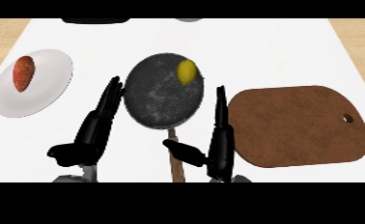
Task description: Pick the lemon from the cutting board and place it in the pan
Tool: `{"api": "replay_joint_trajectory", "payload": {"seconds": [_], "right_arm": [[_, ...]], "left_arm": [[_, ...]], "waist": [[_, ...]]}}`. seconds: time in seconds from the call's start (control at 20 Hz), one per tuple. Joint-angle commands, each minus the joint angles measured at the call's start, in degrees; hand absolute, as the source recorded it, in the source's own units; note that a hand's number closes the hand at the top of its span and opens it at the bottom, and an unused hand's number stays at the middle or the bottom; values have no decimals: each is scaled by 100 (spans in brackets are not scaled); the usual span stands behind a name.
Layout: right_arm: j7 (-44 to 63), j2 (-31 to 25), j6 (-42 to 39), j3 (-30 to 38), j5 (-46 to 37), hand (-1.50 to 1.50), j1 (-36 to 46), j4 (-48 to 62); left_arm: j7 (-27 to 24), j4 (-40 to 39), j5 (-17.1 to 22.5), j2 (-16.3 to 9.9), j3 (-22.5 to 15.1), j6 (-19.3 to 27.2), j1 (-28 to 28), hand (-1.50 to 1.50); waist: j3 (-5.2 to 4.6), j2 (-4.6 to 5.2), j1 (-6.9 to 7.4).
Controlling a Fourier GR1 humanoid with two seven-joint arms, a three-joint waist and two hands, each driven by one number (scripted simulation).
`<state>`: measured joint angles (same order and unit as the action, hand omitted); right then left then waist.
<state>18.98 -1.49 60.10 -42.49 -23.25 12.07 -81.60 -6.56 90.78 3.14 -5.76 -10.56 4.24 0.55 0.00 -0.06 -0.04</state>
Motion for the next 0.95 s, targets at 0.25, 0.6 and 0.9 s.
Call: {"api": "replay_joint_trajectory", "payload": {"seconds": [0.25,0.6,0.9], "right_arm": [[861,146,130,-412,-1257,-150,-428,-253],[928,148,-299,-46,-1386,-150,-447,-131],[1872,147,-582,-188,-2744,-150,-622,-585]], "left_arm": [[229,423,-286,196,-130,41,-287,0],[246,207,-478,386,-134,60,-117,0],[194,380,-398,280,-39,-187,-242,0]], "waist": [[0,-2,16],[1,3,14],[-2,-5,4]]}}
